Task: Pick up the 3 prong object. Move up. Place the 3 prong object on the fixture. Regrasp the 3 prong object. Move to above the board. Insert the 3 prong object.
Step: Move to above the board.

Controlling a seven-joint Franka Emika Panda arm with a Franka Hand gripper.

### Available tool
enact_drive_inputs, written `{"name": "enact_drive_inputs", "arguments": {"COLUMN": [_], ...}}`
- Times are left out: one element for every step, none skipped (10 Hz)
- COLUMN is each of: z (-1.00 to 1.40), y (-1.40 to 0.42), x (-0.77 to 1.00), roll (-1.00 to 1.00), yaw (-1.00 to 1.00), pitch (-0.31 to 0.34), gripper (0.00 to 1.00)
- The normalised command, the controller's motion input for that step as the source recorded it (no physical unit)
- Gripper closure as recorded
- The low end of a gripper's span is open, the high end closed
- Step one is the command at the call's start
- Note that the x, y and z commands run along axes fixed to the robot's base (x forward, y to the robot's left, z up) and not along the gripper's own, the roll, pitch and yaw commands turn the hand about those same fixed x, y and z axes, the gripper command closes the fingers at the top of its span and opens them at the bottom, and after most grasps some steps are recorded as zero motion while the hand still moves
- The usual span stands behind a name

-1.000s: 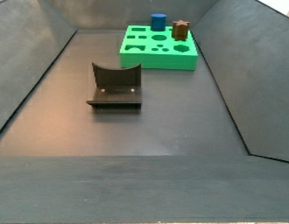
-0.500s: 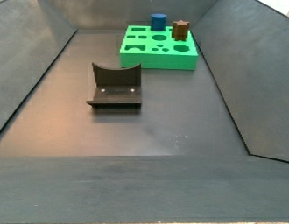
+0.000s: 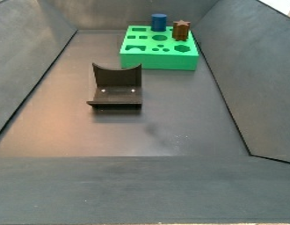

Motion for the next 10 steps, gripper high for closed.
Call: {"name": "enact_drive_inputs", "arguments": {"z": [0.00,0.00,0.01,0.02,0.02,0.03,0.03,0.03,0.03,0.03], "y": [0.06,0.09,0.13,0.15,0.17,0.16,0.16,0.16,0.16,0.15], "x": [-0.30,-0.29,-0.29,-0.30,-0.32,-0.32,-0.31,-0.30,-0.29,-0.28], "roll": [-1.00,-1.00,-0.99,-0.82,-0.59,-0.47,-0.37,-0.34,-0.29,-0.28], "yaw": [-0.05,-0.05,-0.04,-0.02,0.00,0.00,0.01,0.01,0.00,0.01], "pitch": [-0.335,-0.376,-0.467,-0.466,-0.451,-0.439,-0.409,-0.392,-0.364,-0.355], "gripper": [1.00,1.00,1.00,1.00,1.00,1.00,1.00,1.00,1.00,1.00]}}
